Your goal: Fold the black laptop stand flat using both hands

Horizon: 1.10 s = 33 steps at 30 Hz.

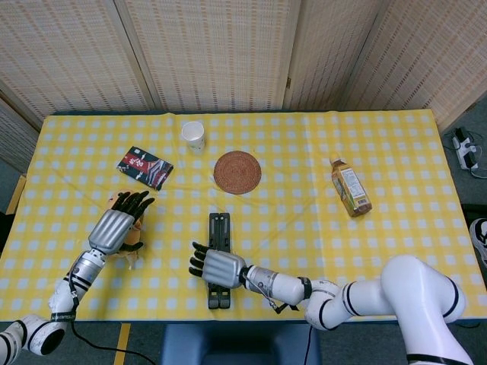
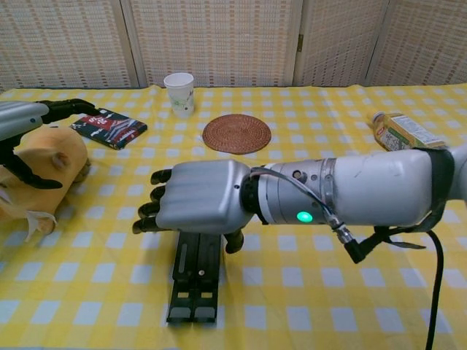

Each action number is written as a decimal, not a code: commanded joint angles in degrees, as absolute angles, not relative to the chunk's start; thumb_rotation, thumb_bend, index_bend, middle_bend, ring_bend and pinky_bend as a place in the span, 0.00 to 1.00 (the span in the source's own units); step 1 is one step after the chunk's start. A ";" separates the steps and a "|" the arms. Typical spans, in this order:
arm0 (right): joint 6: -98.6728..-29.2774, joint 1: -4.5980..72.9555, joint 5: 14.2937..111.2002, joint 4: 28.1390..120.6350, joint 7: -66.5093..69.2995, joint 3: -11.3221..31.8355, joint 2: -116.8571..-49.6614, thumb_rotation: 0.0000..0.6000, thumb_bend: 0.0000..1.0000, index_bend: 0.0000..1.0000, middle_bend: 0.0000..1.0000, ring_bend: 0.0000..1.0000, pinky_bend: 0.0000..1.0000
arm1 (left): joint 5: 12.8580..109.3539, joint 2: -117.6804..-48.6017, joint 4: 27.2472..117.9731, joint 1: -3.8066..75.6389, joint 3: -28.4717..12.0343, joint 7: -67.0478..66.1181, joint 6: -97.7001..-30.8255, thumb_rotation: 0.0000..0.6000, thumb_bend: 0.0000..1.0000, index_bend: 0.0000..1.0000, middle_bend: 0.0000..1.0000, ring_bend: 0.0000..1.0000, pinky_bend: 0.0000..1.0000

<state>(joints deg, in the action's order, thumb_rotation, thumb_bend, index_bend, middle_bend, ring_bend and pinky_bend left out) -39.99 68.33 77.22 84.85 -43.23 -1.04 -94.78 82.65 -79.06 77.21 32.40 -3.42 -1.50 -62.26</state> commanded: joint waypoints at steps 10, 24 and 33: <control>-65.10 49.57 77.67 101.55 -43.08 -5.99 -78.41 1.00 0.19 0.00 0.01 0.09 0.01 | 77.11 -75.57 83.64 27.90 -5.32 -10.43 -68.22 1.00 0.20 0.00 0.00 0.00 0.00; -87.77 26.26 79.66 102.25 -30.43 -11.27 -67.61 1.00 0.18 0.00 0.00 0.07 0.01 | 78.18 -70.63 88.04 19.43 -3.04 -8.14 -77.52 1.00 0.20 0.00 0.00 0.00 0.00; -94.52 14.86 78.29 99.01 -21.48 -11.21 -66.68 1.00 0.19 0.00 0.00 0.05 0.01 | 81.03 -69.50 92.15 11.13 0.95 -9.31 -86.43 1.00 0.20 0.00 0.00 0.00 0.00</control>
<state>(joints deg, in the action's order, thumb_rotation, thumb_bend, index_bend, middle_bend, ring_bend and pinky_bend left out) -93.37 16.74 78.70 100.01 -22.97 -11.18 -67.01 80.35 -69.81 91.17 12.53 0.01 -8.91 -85.16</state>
